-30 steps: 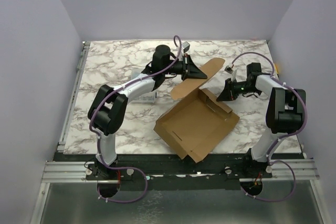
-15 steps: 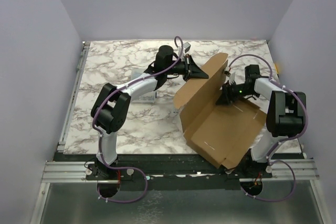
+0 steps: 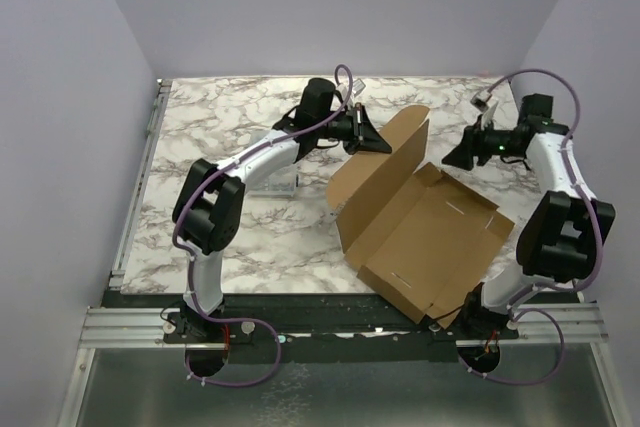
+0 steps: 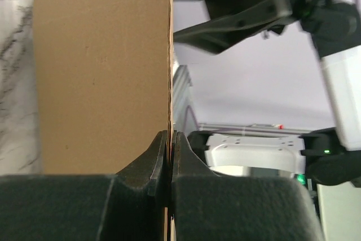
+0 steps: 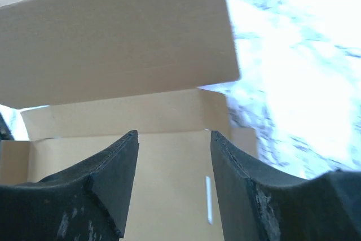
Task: Fold the paper box
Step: Fold the paper box at the center of the board.
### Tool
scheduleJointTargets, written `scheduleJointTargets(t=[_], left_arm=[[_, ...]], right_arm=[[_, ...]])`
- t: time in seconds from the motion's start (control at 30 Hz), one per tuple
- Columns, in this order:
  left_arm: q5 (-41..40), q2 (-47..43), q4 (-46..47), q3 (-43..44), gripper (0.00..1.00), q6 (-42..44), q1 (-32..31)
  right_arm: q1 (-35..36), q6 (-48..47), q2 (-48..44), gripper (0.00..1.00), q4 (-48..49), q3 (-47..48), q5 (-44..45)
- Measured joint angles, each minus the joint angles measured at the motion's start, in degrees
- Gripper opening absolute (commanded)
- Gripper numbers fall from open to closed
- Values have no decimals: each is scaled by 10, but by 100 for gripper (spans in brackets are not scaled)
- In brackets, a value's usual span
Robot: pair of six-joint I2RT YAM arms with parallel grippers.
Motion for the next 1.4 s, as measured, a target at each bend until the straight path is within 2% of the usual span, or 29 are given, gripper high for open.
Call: scheduleJointTargets(t=[0.13,0.27,0.4,0.6,0.67,0.73,0.93,1.0,1.17,1.4], left_arm=[[-12,0,-91,37,0,79,8],[-17,0,-158,79,0,133,15],[-17,0,-189,109,0,154,15],[-17,0,-206,115,0,167,14],[-17,0,-210,115,0,168,14],[-17,0,-213,116,0,169,16],[-17,0,-217,121,0,169,20],[-17,0,-217,121,0,169,21],[-17,2,-223,132,0,167,20],[-17,20,-224,204,0,162,13]], right_arm=[[-43,-31,-17,68,-21,28,5],[-55,-68,-2,74,-31,2,49],[-55,-94,-1,73,-25,-68,113],[-55,-116,2,68,7,-104,175],[-55,-119,2,62,28,-115,195],[-55,-122,2,52,46,-123,214],[-55,-136,6,4,91,-125,247],[-55,-140,6,1,101,-125,249],[-54,-132,-1,1,108,-118,240],[-27,-105,-33,1,141,-86,226]])
